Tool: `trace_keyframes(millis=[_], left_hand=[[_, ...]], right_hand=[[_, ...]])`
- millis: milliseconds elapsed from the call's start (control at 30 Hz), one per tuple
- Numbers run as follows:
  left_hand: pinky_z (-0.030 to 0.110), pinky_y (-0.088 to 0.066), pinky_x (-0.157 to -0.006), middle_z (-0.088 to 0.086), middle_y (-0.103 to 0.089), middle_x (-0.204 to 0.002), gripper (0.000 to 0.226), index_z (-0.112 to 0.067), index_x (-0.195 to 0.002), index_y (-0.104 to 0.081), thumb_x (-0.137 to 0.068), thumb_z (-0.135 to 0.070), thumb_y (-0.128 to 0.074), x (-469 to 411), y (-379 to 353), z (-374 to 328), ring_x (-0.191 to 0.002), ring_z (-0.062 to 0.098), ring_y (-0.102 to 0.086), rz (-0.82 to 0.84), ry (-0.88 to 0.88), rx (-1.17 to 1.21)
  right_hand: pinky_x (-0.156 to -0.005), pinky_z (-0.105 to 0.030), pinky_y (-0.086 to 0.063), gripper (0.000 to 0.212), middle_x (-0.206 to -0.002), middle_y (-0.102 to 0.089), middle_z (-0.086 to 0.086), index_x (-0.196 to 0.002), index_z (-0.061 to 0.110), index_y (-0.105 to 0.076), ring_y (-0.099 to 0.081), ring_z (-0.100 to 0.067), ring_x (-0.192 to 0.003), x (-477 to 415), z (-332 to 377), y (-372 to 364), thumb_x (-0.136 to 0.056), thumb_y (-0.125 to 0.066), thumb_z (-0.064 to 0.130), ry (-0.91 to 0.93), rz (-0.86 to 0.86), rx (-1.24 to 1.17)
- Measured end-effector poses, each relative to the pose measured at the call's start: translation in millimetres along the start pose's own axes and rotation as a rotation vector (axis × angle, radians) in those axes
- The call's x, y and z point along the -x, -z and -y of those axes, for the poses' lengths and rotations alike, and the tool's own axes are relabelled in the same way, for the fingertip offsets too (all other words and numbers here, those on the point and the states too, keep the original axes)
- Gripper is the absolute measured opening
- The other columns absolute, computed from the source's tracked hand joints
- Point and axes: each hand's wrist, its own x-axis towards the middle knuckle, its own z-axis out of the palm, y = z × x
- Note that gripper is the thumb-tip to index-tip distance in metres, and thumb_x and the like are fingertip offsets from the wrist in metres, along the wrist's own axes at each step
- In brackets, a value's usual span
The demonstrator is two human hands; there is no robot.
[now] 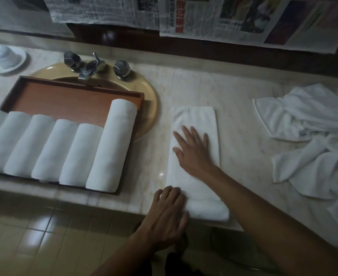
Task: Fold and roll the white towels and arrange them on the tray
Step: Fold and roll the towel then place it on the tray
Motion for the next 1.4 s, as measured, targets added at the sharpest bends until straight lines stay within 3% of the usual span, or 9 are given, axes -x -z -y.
trace_keyframes(millis=[233,367,533,700,833,933,1067,1200,1400], left_hand=[[0.035,-0.036,-0.103,-0.011,-0.045,-0.123,0.036,-0.03,-0.12,-0.047,-0.1,-0.055,-0.031,-1,-1,1,-0.111,0.006,-0.041,0.016,0.001,-0.027],[0.036,-0.036,-0.103,-0.01,-0.045,-0.122,0.038,-0.028,-0.121,-0.047,-0.1,-0.054,-0.029,-2,3,2,-0.112,0.009,-0.041,0.035,-0.007,-0.051],[0.038,-0.036,-0.101,-0.008,-0.046,-0.119,0.036,-0.027,-0.121,-0.048,-0.1,-0.05,-0.032,-2,3,3,-0.11,0.012,-0.042,0.038,-0.024,-0.091],[0.039,-0.036,-0.1,-0.007,-0.046,-0.119,0.036,-0.025,-0.126,-0.047,-0.099,-0.047,-0.036,-3,1,3,-0.109,0.014,-0.042,0.038,-0.038,-0.133],[0.04,-0.036,-0.101,-0.007,-0.046,-0.119,0.038,-0.025,-0.124,-0.048,-0.099,-0.049,-0.033,-5,3,3,-0.108,0.014,-0.042,0.056,-0.028,-0.138],[0.041,-0.036,-0.101,-0.007,-0.046,-0.119,0.042,-0.025,-0.124,-0.048,-0.098,-0.052,-0.028,-5,2,2,-0.109,0.014,-0.042,0.073,-0.021,-0.119],[0.042,-0.037,-0.098,-0.007,-0.045,-0.115,0.043,-0.025,-0.123,-0.049,-0.098,-0.053,-0.027,-6,3,3,-0.104,0.013,-0.041,0.076,-0.011,-0.121],[0.041,-0.038,-0.095,-0.007,-0.044,-0.117,0.05,-0.025,-0.127,-0.049,-0.097,-0.056,-0.024,-6,4,2,-0.104,0.014,-0.039,0.097,0.008,-0.098],[0.042,-0.036,-0.096,-0.012,-0.047,-0.129,0.056,-0.03,-0.13,-0.044,-0.091,-0.067,-0.028,1,5,8,-0.115,0.014,-0.039,0.142,0.14,0.106]], right_hand=[[-0.121,-0.068,-0.004,0.059,-0.173,-0.006,0.002,-0.162,0.037,-0.02,-0.002,-0.028,-0.159,-74,-15,17,-0.106,-0.03,0.055,-0.174,0.063,-0.011],[-0.122,-0.066,-0.009,0.06,-0.17,-0.017,-0.01,-0.16,0.029,-0.028,-0.011,-0.036,-0.157,-45,-20,23,-0.104,-0.042,0.048,-0.278,-0.067,0.014],[-0.119,-0.069,-0.012,0.072,-0.171,-0.012,-0.01,-0.162,0.018,-0.021,-0.014,-0.032,-0.156,-47,-60,19,-0.103,-0.029,0.059,-0.418,-0.01,0.003],[-0.123,-0.058,-0.013,0.066,-0.171,-0.014,-0.009,-0.163,0.018,-0.021,-0.012,-0.029,-0.157,-46,-81,42,-0.108,-0.032,0.052,-0.45,-0.005,-0.153],[-0.118,-0.039,-0.035,0.042,-0.15,-0.053,-0.015,-0.145,0.014,-0.056,-0.047,-0.032,-0.14,45,-60,56,-0.104,-0.052,0.023,-0.275,-0.137,-0.378],[-0.108,-0.03,-0.042,0.039,-0.127,-0.07,-0.008,-0.124,0.014,-0.074,-0.062,-0.027,-0.121,135,-27,56,-0.095,-0.048,0.01,-0.161,-0.188,-0.477],[-0.113,-0.034,-0.041,0.039,-0.139,-0.063,-0.004,-0.136,0.018,-0.066,-0.052,-0.02,-0.131,213,-2,29,-0.099,-0.056,0.024,-0.076,-0.133,-0.384],[-0.119,-0.043,-0.037,0.064,-0.154,-0.047,-0.009,-0.152,0.018,-0.048,-0.042,-0.028,-0.144,229,-7,6,-0.094,-0.072,0.016,0.029,-0.145,-0.245],[-0.101,-0.041,-0.053,0.064,-0.138,-0.059,-0.002,-0.148,0.024,-0.052,-0.054,-0.023,-0.124,224,-19,9,-0.09,-0.075,0.009,0.05,-0.075,-0.22]])
